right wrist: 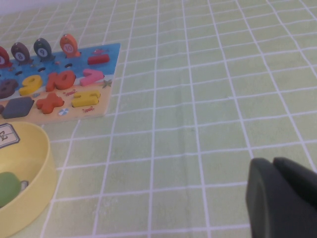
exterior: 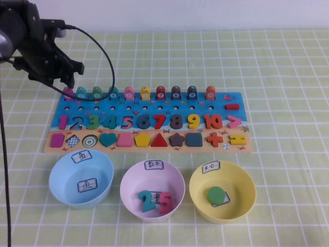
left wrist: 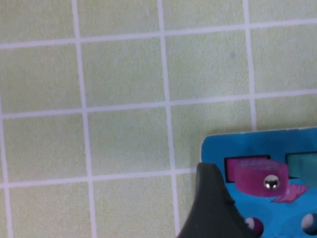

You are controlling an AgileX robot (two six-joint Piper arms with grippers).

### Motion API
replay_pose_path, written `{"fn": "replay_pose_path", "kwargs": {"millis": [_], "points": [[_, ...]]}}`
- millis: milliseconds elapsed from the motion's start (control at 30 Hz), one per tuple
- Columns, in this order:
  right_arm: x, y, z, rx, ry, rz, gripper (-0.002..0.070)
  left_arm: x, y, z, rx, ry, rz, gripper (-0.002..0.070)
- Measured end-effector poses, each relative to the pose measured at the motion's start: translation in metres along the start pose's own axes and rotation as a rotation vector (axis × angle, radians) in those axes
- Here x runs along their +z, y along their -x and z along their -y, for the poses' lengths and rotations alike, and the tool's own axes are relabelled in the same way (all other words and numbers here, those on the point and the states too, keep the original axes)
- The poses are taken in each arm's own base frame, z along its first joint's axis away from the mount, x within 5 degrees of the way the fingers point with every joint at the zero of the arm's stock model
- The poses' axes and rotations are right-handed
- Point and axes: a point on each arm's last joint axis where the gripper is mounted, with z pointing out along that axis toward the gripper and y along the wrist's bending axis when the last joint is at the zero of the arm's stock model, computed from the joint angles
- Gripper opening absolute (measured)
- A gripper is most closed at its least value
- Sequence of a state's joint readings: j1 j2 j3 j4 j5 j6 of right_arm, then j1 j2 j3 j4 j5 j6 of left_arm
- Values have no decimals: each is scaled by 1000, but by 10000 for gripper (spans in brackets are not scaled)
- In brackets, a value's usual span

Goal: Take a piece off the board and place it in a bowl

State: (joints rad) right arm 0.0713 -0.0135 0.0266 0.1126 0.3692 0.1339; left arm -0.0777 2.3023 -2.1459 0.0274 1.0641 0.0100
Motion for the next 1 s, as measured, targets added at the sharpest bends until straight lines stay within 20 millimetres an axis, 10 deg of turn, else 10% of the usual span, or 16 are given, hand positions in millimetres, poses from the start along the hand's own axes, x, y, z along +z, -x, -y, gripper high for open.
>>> {"fn": "replay_pose_path", "kwargs": {"millis": [1000], "points": [[0, 0, 0, 0, 0, 0, -17, 24, -4, 2, -9, -17, -22, 330]]}}
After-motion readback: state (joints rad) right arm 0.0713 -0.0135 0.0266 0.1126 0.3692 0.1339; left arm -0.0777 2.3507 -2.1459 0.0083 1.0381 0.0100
